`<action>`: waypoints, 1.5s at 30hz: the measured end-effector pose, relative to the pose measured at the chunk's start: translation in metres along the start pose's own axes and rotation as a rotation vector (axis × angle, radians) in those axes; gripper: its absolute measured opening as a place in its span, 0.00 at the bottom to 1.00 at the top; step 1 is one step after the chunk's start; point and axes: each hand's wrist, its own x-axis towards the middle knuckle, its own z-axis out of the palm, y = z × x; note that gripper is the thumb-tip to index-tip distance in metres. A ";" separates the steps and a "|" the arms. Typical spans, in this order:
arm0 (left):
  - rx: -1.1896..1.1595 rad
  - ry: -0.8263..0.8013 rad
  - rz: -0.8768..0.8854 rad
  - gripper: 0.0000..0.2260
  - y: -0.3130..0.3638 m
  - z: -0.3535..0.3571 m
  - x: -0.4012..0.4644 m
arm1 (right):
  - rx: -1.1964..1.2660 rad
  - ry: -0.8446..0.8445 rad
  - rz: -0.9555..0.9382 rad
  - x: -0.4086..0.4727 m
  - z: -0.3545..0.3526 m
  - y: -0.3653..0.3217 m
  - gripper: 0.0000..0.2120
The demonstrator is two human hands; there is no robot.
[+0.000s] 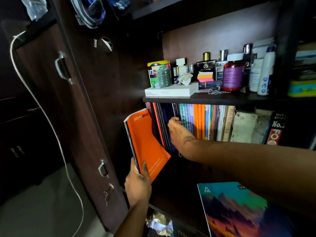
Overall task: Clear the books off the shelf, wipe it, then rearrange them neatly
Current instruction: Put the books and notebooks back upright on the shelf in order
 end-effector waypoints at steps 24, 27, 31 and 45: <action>-0.018 -0.206 0.355 0.16 0.001 -0.011 0.000 | 1.093 0.312 0.113 -0.025 0.025 -0.019 0.25; -0.029 -0.231 0.317 0.19 0.001 -0.012 0.001 | 1.393 0.360 0.260 -0.054 0.027 -0.075 0.28; -0.111 -0.280 0.203 0.26 0.003 -0.015 0.003 | 1.669 0.359 0.330 -0.062 0.035 -0.105 0.34; -0.357 -0.204 0.031 0.19 0.024 -0.008 0.001 | 1.938 0.282 0.303 -0.066 0.038 -0.099 0.36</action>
